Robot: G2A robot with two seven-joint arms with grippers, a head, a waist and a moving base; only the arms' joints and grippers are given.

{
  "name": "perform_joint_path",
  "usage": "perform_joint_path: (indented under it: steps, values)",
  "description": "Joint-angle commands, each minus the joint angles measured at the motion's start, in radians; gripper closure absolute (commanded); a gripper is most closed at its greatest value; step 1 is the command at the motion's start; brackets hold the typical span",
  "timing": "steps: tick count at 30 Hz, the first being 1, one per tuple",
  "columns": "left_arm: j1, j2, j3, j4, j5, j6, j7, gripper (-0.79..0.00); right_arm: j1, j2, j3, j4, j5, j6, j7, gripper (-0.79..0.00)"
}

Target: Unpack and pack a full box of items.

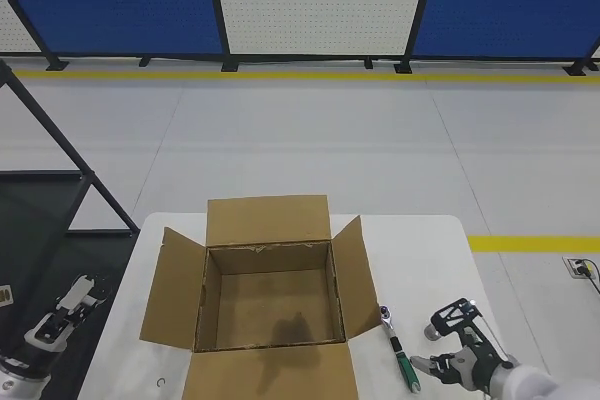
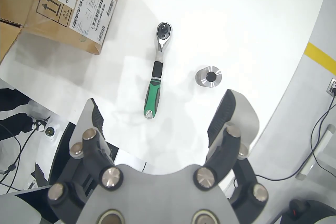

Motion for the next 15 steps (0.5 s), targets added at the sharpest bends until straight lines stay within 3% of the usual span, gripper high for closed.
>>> perform_joint_path:
  steps: [1, 15]
  values:
    - [0.000, 0.000, 0.000, 0.000, 0.000, 0.000, 0.000, -0.785, -0.005, 0.000, -0.013, 0.029, -0.013, 0.000, -0.018, -0.785]
    - [0.000, 0.000, 0.000, 0.000, 0.000, 0.000, 0.000, -0.785, 0.172, -0.004, -0.285, 0.198, -0.123, -0.062, 0.032, -0.785]
